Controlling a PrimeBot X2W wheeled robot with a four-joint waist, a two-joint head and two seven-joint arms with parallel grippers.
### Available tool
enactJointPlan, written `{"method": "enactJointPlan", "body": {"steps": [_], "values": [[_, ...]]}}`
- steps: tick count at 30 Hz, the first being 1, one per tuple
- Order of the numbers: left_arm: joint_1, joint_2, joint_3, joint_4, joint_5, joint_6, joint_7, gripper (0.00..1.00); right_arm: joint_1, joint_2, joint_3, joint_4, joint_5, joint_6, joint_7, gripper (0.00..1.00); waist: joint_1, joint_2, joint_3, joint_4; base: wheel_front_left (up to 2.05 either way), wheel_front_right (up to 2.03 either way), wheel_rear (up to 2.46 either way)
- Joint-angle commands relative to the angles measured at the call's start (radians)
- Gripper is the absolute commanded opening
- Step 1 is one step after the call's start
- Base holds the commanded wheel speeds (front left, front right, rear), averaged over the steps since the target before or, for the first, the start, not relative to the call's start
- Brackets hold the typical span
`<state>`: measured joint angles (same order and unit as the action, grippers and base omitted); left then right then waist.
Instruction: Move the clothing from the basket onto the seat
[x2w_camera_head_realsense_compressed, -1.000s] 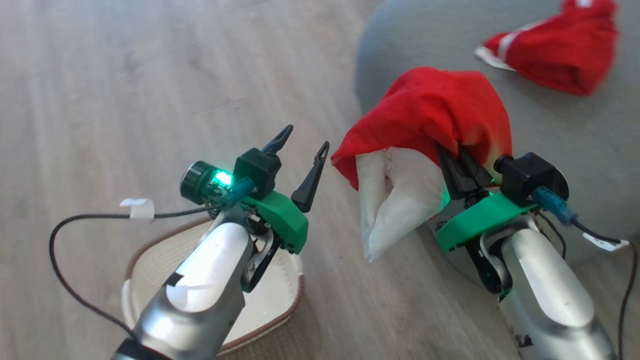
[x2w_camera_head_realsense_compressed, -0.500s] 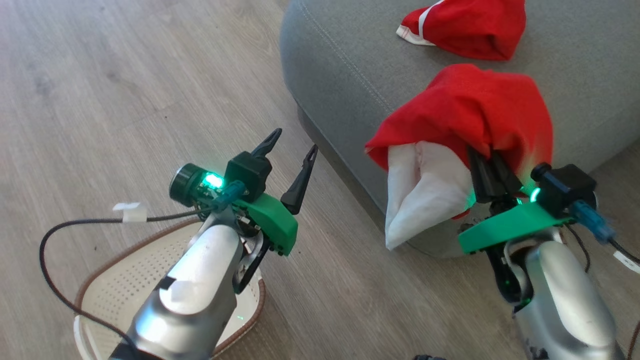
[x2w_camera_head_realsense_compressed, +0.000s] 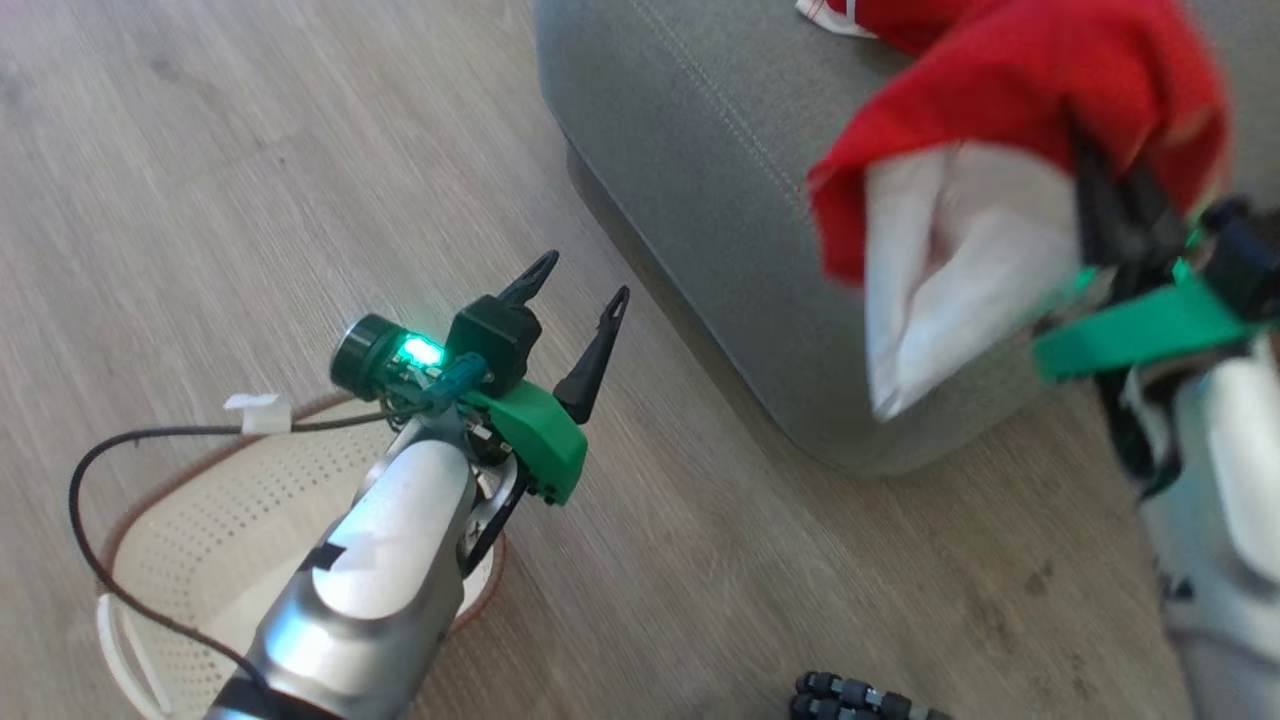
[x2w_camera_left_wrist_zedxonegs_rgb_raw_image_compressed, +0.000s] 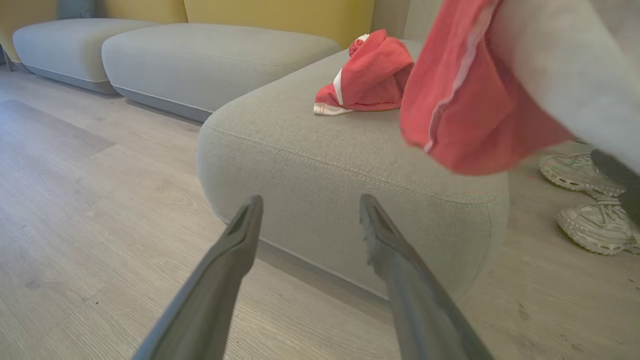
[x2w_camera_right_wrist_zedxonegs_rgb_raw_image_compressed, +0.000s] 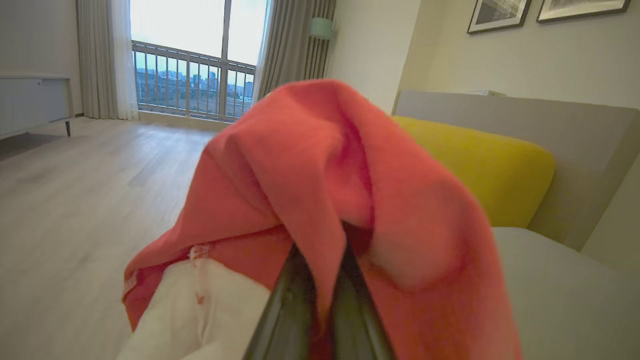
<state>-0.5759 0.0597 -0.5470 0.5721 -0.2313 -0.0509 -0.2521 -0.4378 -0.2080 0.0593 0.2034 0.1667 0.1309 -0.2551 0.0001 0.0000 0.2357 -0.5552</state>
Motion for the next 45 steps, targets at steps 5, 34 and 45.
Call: {"method": "enactJointPlan", "body": {"steps": [5,34,45], "values": [[-0.052,0.043,0.047,-0.033,0.032,-0.001,-0.01,1.0,-0.189,-0.07,0.005,0.038,-0.018,0.0,-0.007,0.0,-0.0001,0.0,0.08,-0.002,0.0,0.0,0.0],[-0.131,0.16,-0.024,-0.119,0.079,-0.04,0.058,1.0,-0.853,-0.331,-0.35,0.559,-0.179,0.0,0.179,0.0,-0.0001,0.0,0.422,0.128,0.0,0.0,0.0],[-0.137,0.185,-0.052,-0.154,0.082,-0.045,0.078,1.0,-0.913,-0.304,-0.755,0.756,-0.231,0.0,0.274,0.0,-0.0001,0.0,0.51,0.187,0.0,0.0,0.0]]}}
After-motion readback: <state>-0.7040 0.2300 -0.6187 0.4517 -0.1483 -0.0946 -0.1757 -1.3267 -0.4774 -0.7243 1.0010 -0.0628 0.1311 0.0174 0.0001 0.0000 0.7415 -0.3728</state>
